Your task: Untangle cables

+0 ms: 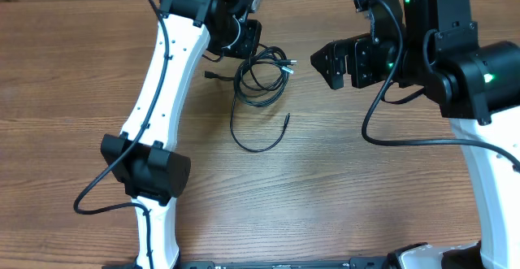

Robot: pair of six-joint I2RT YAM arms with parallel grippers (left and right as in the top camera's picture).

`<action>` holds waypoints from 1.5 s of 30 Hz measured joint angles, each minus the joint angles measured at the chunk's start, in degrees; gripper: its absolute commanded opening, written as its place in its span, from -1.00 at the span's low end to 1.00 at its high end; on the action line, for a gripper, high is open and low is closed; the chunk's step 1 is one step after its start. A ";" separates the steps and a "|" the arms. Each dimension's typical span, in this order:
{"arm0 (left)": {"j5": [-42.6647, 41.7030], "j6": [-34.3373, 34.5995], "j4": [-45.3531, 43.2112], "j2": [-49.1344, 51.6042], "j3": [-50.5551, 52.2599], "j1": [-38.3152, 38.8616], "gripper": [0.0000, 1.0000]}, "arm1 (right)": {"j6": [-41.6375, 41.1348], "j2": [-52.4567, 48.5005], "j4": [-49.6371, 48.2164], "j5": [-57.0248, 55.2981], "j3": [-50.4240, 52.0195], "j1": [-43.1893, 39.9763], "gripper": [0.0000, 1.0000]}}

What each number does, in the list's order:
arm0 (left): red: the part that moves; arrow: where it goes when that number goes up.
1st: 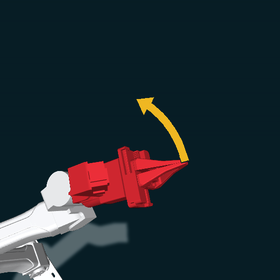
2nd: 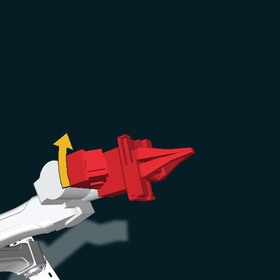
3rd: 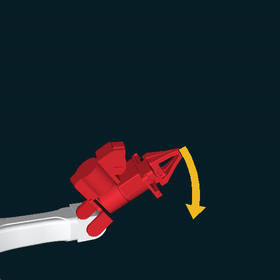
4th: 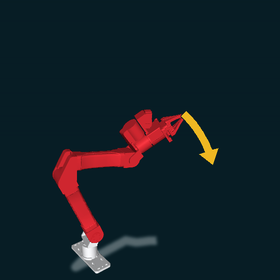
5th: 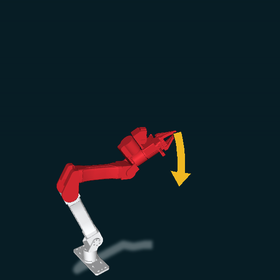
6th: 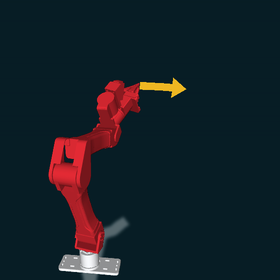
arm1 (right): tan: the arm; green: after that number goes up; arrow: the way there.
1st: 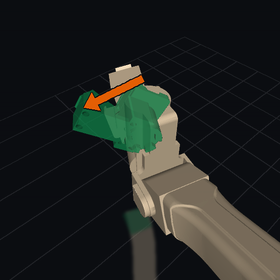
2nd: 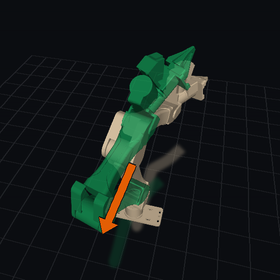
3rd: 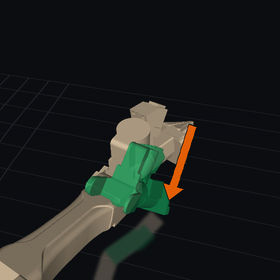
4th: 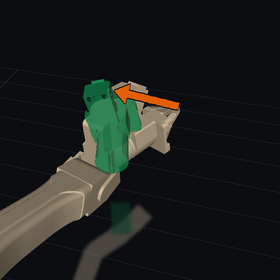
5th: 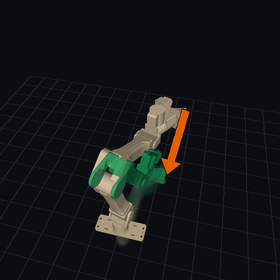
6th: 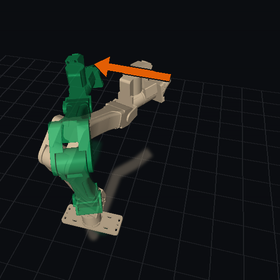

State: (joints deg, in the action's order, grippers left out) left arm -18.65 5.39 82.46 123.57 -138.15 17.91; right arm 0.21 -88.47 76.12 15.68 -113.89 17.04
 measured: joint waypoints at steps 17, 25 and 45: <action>-1.60 -1.31 14.32 -3.58 -20.59 2.78 -0.92 | 24.06 -5.03 0.11 10.58 0.00 -0.02 0.84; -2.19 -1.31 14.45 -9.11 -20.92 9.53 -0.92 | 30.12 -6.47 -4.94 11.54 0.00 0.00 0.49; 9.60 -0.59 14.43 -13.75 -21.03 10.45 -0.92 | 30.80 -6.64 -6.78 13.22 0.02 0.39 -0.93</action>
State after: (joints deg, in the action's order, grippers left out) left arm -9.06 4.80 96.88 109.82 -159.17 28.36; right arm 31.00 -95.11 69.34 28.91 -113.86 17.43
